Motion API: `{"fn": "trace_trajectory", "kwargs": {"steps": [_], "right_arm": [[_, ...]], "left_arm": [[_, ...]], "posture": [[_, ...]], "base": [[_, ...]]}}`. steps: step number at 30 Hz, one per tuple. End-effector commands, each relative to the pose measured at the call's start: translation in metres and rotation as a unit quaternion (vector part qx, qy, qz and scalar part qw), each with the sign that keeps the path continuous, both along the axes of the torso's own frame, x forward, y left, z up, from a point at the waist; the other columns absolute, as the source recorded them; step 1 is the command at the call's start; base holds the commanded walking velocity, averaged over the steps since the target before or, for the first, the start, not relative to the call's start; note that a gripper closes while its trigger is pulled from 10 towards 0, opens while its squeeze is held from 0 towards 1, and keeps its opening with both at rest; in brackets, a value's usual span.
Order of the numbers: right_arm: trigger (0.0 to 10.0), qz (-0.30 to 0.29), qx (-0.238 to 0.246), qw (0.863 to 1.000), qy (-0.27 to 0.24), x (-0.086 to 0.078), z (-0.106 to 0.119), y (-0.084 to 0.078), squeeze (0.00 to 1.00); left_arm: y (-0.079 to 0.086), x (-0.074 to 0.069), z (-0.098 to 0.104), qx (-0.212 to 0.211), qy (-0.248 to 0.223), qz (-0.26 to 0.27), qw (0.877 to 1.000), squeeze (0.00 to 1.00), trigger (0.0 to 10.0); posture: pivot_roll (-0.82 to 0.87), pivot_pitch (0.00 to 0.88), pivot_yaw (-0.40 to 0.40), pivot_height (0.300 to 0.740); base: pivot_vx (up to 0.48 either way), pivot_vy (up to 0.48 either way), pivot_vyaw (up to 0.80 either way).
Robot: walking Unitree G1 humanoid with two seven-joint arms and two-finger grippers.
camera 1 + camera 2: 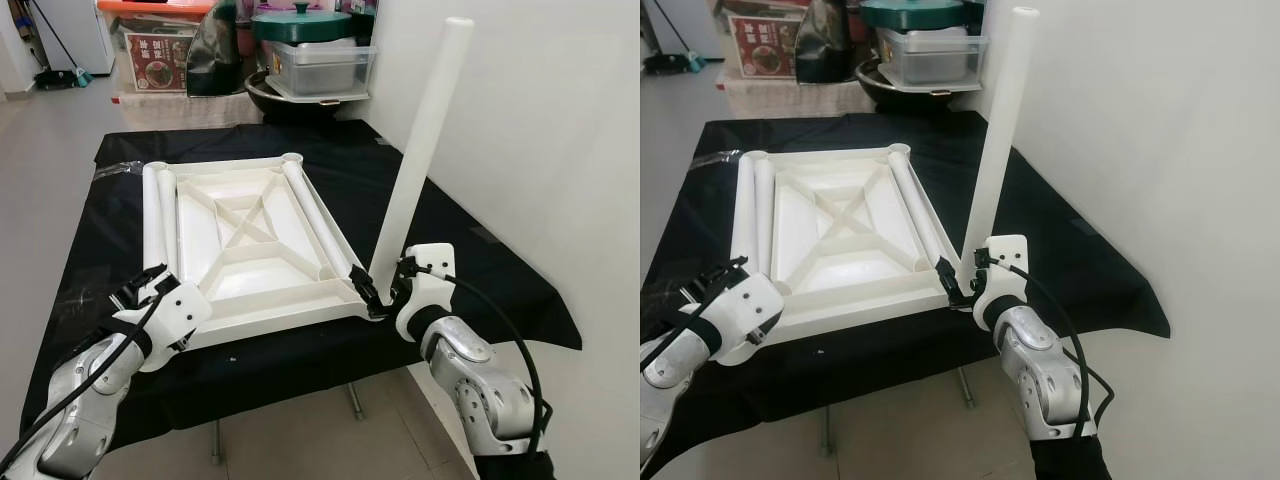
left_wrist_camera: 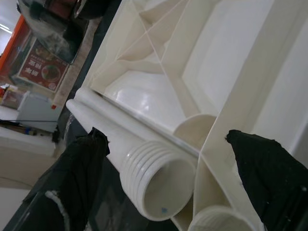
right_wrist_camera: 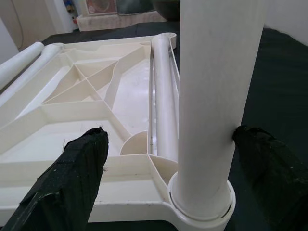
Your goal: Building children table
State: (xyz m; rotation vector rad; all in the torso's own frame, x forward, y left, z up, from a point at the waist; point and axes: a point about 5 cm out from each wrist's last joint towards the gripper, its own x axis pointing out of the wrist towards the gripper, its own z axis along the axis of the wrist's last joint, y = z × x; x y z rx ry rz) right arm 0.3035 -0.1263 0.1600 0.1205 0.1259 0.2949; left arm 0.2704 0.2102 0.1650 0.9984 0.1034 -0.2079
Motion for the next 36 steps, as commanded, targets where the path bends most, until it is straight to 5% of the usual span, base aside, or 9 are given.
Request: {"fn": "trace_trajectory", "kwargs": {"steps": [1,10,36], "right_arm": [[10.0,0.016,0.025,0.999,0.027,0.003,-0.006,0.003,0.0],[10.0,0.017,0.029,0.999,0.037,0.004,-0.01,0.004,0.0],[10.0,0.015,0.027,0.999,0.03,0.005,-0.009,0.007,0.0]], "left_arm": [[0.016,0.003,-0.002,0.051,0.018,0.034,0.998,0.0,10.0],[0.033,0.008,0.001,0.084,0.016,0.066,0.994,0.0,10.0],[0.045,0.039,-0.02,0.072,-0.021,0.109,0.991,0.0,9.8]], "posture": [[0.1,0.0,-0.096,0.74],[0.09,0.0,-0.094,0.74],[0.06,0.0,-0.067,0.74]], "base": [[0.0,0.0,0.0],[0.0,0.0,0.0],[0.0,0.0,0.0]]}}
